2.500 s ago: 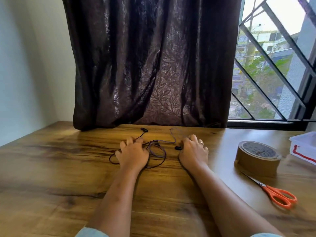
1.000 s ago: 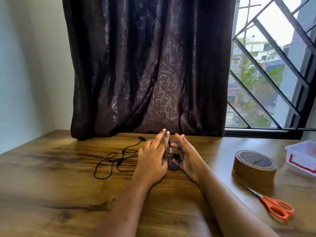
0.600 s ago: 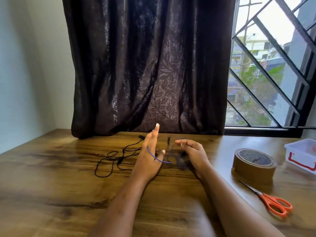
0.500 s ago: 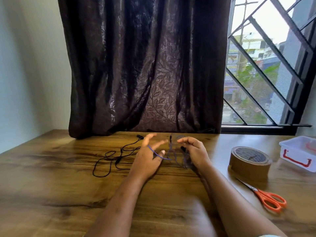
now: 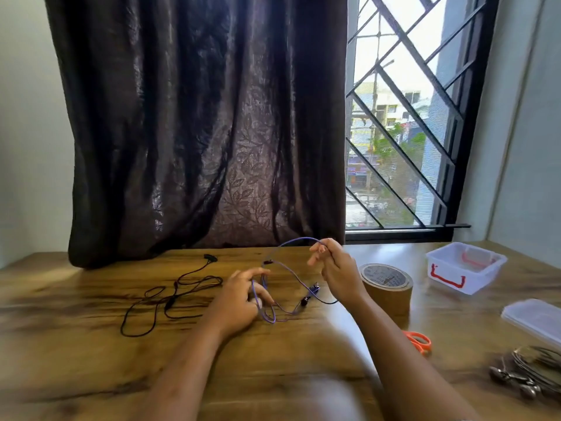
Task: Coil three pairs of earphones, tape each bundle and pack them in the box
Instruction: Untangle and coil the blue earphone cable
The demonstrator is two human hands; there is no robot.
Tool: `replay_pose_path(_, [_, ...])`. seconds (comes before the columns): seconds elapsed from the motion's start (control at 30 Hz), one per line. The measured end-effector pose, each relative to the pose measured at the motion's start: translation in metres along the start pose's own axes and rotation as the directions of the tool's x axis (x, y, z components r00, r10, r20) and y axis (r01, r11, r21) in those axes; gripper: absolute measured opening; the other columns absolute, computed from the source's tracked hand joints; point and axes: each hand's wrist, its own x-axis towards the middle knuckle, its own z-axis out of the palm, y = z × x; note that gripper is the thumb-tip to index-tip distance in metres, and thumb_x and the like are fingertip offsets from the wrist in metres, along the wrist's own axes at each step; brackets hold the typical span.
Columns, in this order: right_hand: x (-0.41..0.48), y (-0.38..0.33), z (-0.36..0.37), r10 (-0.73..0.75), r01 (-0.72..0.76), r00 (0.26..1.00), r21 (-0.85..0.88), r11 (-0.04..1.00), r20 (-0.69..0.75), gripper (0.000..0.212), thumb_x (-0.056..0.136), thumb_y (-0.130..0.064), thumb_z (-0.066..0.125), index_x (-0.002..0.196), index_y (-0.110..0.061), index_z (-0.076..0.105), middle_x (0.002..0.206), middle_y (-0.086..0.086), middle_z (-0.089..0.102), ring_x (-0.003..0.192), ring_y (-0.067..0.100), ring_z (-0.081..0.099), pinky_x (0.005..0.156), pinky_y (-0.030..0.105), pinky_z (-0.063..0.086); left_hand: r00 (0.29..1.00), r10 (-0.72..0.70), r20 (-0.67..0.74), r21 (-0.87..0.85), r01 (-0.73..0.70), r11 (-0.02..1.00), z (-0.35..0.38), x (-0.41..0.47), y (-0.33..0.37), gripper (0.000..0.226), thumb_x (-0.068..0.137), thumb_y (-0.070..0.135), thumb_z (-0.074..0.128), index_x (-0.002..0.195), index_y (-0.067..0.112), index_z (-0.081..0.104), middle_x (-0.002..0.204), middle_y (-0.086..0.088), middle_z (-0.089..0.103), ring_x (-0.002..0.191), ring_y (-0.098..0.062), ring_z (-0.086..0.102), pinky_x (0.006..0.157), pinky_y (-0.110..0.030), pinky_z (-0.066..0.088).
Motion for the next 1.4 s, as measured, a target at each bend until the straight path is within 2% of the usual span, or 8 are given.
replay_pose_path(0.17, [0.004,-0.003,-0.004,0.005,0.005,0.994,0.094,0.996,-0.105,0.025,0.102,-0.017,0.042,0.087,-0.019,0.062,0.058,-0.014,0.05,0.049,0.0,0.04,0.05,0.014,0.032,0.956,0.133,-0.263,0.182,-0.086,0.98,-0.012,0.001,-0.007,0.036,0.068,-0.007,0.047,0.047,0.022,0.045,0.105,0.016,0.059,0.106,-0.009,0.049,0.086,-0.028,0.043])
replay_pose_path(0.33, [0.006,-0.005,0.001,-0.02,0.026,0.997,0.078,0.997,-0.071,0.022,0.099,-0.027,0.048,0.092,-0.029,0.069,0.076,0.001,0.066,0.053,0.015,0.048,0.055,0.024,0.039,0.837,0.183,-0.516,0.105,-0.15,0.983,-0.013,-0.002,0.0,0.018,0.08,0.012,0.041,0.076,0.02,0.057,0.087,0.011,0.06,0.087,-0.01,0.056,0.077,-0.034,0.048])
replay_pose_path(0.47, [0.001,-0.013,0.015,-0.097,0.101,0.989,-0.024,0.995,0.113,0.016,0.086,-0.039,0.061,0.082,-0.029,0.071,0.07,0.0,0.066,0.065,0.012,0.058,0.064,0.038,0.047,0.924,0.085,-0.372,-0.202,-0.17,0.965,0.005,0.002,0.016,0.041,0.082,0.052,0.053,0.118,0.033,0.052,0.113,0.016,0.055,0.106,0.003,0.05,0.086,-0.014,0.041])
replay_pose_path(0.57, [-0.001,-0.03,0.03,-0.14,0.142,0.972,-0.001,0.99,0.189,0.006,0.084,-0.015,0.07,0.079,-0.018,0.072,0.067,-0.009,0.065,0.064,0.0,0.054,0.063,0.02,0.046,0.947,0.109,-0.303,-0.23,-0.184,0.956,0.018,0.003,0.023,0.017,0.09,0.029,0.059,0.106,0.033,0.057,0.091,0.015,0.063,0.086,-0.001,0.059,0.073,-0.016,0.046])
replay_pose_path(0.8, [0.005,-0.016,0.01,-0.131,0.17,0.978,-0.259,0.951,0.162,0.019,0.081,-0.013,0.071,0.075,-0.03,0.066,0.066,-0.012,0.062,0.059,-0.005,0.053,0.054,0.007,0.036,0.659,-0.339,-0.671,-0.537,-0.117,0.836,-0.015,0.01,-0.005,0.03,0.101,0.019,0.039,0.075,0.023,0.053,0.06,0.001,0.045,0.048,-0.002,0.043,0.05,-0.023,0.036])
replay_pose_path(1.03, [0.007,-0.002,-0.003,0.292,-0.316,0.948,-0.266,0.911,-0.124,0.06,0.097,-0.058,0.028,0.09,-0.013,0.068,0.093,0.004,0.064,0.093,0.024,0.055,0.078,0.034,0.04,0.662,-0.713,-0.23,-0.958,-0.024,0.287,-0.032,0.002,-0.011,0.074,0.089,0.071,0.01,0.07,0.015,0.055,0.047,0.002,0.048,0.04,-0.014,0.048,0.045,-0.023,0.035])
replay_pose_path(1.23, [0.01,-0.013,-0.006,0.44,-0.458,0.888,-0.341,0.821,-0.132,0.108,0.068,-0.087,-0.008,0.105,-0.018,0.067,0.111,0.01,0.063,0.105,0.031,0.056,0.095,0.045,0.042,0.958,-0.26,0.121,-0.987,0.145,0.074,-0.039,-0.002,-0.002,0.045,0.084,0.049,0.047,0.076,0.009,0.067,0.049,0.0,0.043,0.033,-0.01,0.037,0.034,-0.016,0.032])
replay_pose_path(1.4, [0.01,-0.023,-0.01,0.568,-0.568,0.823,0.031,0.822,0.013,0.097,0.076,-0.083,0.003,0.063,-0.01,0.065,0.047,0.003,0.046,0.045,0.017,0.045,0.048,0.025,0.034,0.844,0.082,0.529,-0.827,0.493,0.27,-0.033,-0.012,0.021,0.046,0.064,-0.006,0.044,0.097,0.005,0.073,0.086,-0.013,0.069,0.069,-0.026,0.069,0.051,-0.026,0.056])
